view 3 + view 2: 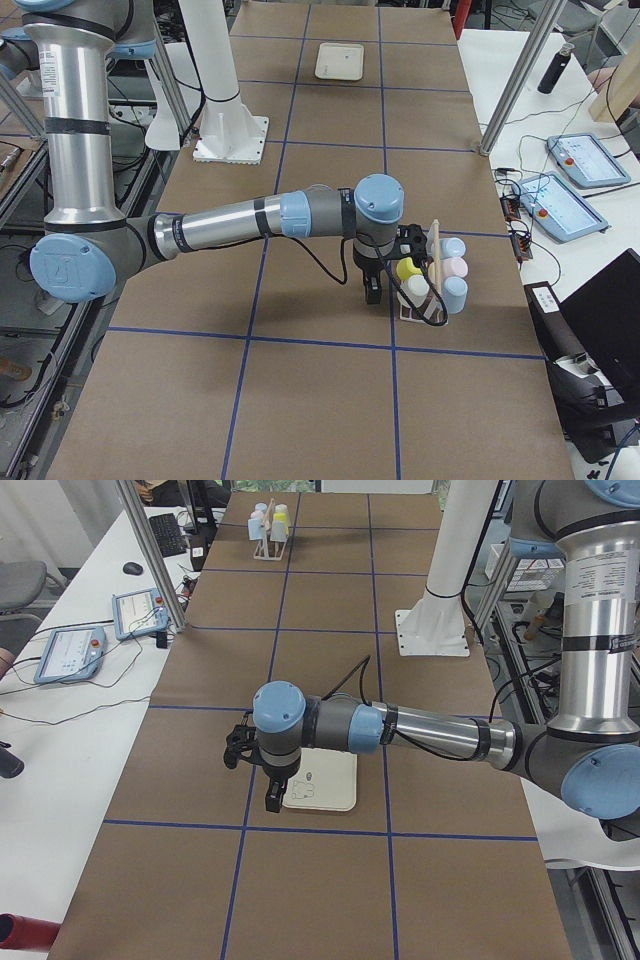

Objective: Transfer IKEA cup to right arm and place on rack

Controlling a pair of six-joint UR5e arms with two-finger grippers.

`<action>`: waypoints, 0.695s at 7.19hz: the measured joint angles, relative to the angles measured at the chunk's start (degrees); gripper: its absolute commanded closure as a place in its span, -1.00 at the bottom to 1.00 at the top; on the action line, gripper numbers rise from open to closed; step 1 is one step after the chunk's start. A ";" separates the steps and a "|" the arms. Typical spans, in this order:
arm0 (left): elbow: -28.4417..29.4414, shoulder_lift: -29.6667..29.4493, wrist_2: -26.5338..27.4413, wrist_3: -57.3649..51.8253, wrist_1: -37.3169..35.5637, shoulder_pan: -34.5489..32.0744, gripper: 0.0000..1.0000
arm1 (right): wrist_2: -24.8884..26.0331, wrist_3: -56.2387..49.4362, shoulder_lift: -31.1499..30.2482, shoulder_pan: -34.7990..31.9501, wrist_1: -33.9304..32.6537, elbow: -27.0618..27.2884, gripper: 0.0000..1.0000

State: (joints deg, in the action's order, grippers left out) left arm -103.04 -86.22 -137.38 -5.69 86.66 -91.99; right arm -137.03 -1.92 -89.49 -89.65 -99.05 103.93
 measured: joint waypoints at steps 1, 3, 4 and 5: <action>-0.02 0.00 0.00 0.02 0.00 -0.01 -1.00 | 0.00 0.04 0.01 0.00 0.00 0.06 -1.00; -0.30 0.00 0.00 0.04 -0.02 -0.03 -1.00 | 0.01 -0.01 0.00 0.00 0.00 0.28 -1.00; -0.46 -0.01 -0.02 0.06 -0.05 -0.03 -1.00 | 0.07 -0.04 0.05 0.00 0.02 0.61 -1.00; -0.83 -0.05 -0.05 0.06 -0.07 -0.02 -1.00 | 0.18 -0.05 0.19 0.00 0.04 0.81 -1.00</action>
State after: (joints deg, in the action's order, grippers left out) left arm -103.87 -86.27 -137.43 -5.63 86.58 -92.01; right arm -136.85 -1.97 -89.29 -89.65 -99.01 104.74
